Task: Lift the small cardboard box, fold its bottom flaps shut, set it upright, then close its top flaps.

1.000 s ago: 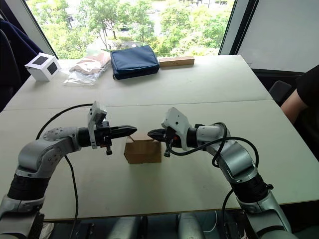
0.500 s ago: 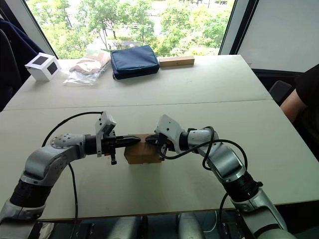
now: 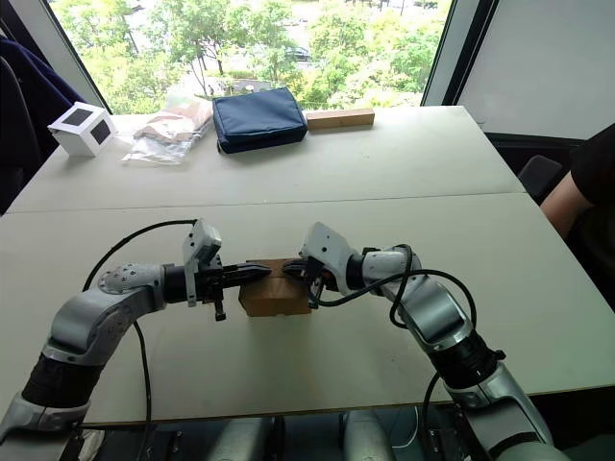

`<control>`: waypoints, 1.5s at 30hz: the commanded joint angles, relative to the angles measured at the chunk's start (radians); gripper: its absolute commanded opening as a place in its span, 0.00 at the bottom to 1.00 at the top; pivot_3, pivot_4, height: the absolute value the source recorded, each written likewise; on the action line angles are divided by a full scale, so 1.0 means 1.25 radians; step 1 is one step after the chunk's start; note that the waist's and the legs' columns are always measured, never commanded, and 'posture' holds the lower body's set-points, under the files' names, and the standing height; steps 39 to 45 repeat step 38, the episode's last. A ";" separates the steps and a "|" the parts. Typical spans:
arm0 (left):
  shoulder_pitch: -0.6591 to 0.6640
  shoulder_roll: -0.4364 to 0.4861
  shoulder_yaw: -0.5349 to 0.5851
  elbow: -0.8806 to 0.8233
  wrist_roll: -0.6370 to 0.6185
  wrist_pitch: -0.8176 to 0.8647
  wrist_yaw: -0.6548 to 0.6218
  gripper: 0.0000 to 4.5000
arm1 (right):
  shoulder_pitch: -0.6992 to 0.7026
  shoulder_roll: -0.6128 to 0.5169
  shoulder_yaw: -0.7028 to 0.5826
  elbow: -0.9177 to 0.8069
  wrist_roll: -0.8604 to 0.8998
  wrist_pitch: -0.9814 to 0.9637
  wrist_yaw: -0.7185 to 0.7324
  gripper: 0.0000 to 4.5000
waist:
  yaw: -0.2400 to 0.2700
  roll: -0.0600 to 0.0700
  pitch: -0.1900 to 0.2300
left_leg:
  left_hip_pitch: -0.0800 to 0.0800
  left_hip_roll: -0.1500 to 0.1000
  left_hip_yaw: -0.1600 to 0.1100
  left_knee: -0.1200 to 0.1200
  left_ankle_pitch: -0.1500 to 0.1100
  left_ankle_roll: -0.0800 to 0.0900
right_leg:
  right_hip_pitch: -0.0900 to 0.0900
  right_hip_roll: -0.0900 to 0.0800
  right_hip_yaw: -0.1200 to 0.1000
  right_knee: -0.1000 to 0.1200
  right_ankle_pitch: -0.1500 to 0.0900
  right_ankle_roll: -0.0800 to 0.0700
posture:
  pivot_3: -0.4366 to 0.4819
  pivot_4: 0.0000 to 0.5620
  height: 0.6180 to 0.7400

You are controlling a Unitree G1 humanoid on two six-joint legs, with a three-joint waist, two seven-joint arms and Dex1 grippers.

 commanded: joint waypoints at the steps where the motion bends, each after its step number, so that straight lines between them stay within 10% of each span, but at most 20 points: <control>1: 0.020 -0.024 0.140 -0.086 -0.067 0.000 0.094 0.01 | 0.003 0.036 -0.149 -0.055 0.126 -0.009 -0.012 0.00 | 0.000 0.000 0.000 | 0.000 0.000 0.000 0.000 0.000 0.000 | 0.000 0.000 0.000 0.000 0.000 0.000 | 0.48 0.27 0.98; 8: 0.197 0.085 0.254 -0.146 -0.154 0.110 0.078 0.01 | 0.114 -0.026 -0.357 -0.150 0.377 0.170 -0.016 0.00 | 0.001 0.001 0.000 | 0.001 0.001 -0.001 -0.002 0.000 0.000 | 0.002 -0.001 0.001 -0.003 0.000 0.000 | 0.48 0.27 0.98; 16: 0.446 0.115 0.266 -0.188 -0.098 0.027 0.035 0.01 | 0.356 -0.168 -0.366 -0.156 0.292 0.100 0.013 0.00 | 0.004 0.001 0.000 | 0.003 0.000 0.002 -0.010 0.000 0.000 | 0.003 -0.005 0.000 -0.010 -0.002 -0.003 | 0.48 0.27 0.98; 45: 0.474 0.068 0.301 -0.151 -0.199 0.053 0.054 0.01 | 0.409 -0.221 -0.338 -0.078 0.227 -0.002 0.050 0.00 | 0.017 0.002 -0.001 | 0.004 0.000 0.002 -0.009 0.000 0.000 | 0.004 -0.005 0.000 -0.010 -0.002 -0.005 | 0.48 0.27 0.98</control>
